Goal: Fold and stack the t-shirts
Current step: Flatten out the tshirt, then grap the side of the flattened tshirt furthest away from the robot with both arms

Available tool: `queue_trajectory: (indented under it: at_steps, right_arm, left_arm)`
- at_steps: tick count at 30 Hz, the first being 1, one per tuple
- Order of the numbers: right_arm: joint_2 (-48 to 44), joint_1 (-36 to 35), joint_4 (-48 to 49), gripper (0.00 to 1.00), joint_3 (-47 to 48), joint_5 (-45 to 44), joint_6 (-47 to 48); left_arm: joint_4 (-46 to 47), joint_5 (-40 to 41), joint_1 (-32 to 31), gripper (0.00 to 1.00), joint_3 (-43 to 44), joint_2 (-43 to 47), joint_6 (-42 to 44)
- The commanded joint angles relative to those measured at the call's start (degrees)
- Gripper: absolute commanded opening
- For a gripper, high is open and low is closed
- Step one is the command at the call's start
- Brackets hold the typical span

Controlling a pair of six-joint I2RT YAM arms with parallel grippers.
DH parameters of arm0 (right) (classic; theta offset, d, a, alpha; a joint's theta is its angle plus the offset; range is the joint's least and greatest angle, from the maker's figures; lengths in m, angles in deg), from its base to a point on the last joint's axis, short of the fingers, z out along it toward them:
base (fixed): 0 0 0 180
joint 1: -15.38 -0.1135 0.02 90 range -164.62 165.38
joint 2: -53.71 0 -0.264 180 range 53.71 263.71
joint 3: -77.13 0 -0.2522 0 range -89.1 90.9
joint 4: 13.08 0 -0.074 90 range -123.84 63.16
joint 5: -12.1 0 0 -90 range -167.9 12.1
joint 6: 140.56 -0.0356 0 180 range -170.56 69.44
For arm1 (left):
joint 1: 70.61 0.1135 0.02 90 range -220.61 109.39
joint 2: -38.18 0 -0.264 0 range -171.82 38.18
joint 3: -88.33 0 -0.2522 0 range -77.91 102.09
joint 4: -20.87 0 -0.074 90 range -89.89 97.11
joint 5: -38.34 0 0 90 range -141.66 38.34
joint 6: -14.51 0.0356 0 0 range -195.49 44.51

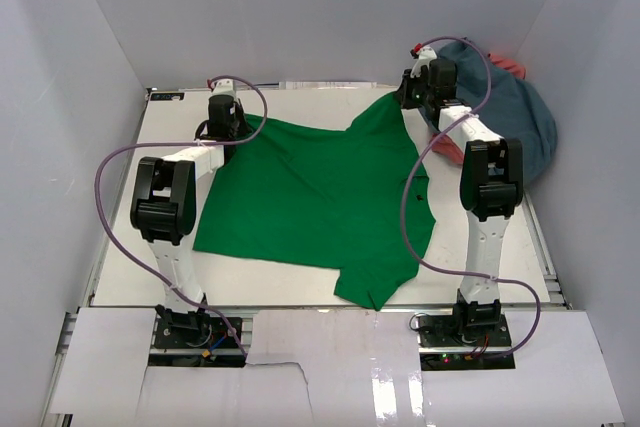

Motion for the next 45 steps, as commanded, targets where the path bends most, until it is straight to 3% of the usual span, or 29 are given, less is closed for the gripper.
queue_trajectory:
  at_steps: [1,5,6,10,13,26,31,34,38,40,45]
  right_arm:
    - [1.51,-0.42,0.39,0.08,4.36,0.12,0.83]
    - [2.30,-0.42,1.09,0.08,5.15,-1.29,0.92]
    - [3.18,-0.42,0.57,0.08,5.85,-1.55,1.18]
    - [5.47,-0.42,-2.68,0.08,10.34,-1.55,2.06]
    - [5.29,-0.42,-2.43,0.08,10.25,-1.64,2.15]
    - [5.03,-0.42,-1.81,0.08,9.38,-1.29,2.15]
    - [5.12,-0.42,-1.90,0.08,9.38,-1.03,2.06]
    - [5.03,-0.51,-1.99,0.08,9.20,-1.20,2.06]
    - [4.15,-0.42,-1.28,0.08,7.36,-1.11,2.06]
    - [3.89,-0.42,-1.02,0.08,6.92,-0.94,1.89]
    - [3.45,-0.42,-1.10,0.08,6.65,-1.55,1.89]
  left_arm:
    - [0.17,-2.56,0.43,0.00,3.30,-0.34,1.96]
    - [-1.06,-2.38,0.52,0.02,5.23,-2.01,3.28]
    - [-1.32,-2.82,0.78,0.09,5.76,-2.63,3.80]
    - [-3.60,-5.90,1.04,0.22,8.04,-4.56,5.30]
    - [-8.18,-6.17,1.04,0.22,11.29,-6.67,6.88]
    - [-18.98,10.44,1.04,0.27,17.88,-10.19,9.16]
    - [-20.39,11.23,1.04,0.45,24.12,-13.87,11.45]
    - [-22.24,13.16,1.04,0.51,30.36,-17.20,13.47]
    - [-20.76,15.80,1.04,0.49,35.81,-20.47,18.03]
    - [-19.70,15.02,1.13,0.40,37.66,-21.61,20.40]
    - [-16.97,14.05,1.04,0.37,37.76,-21.97,22.96]
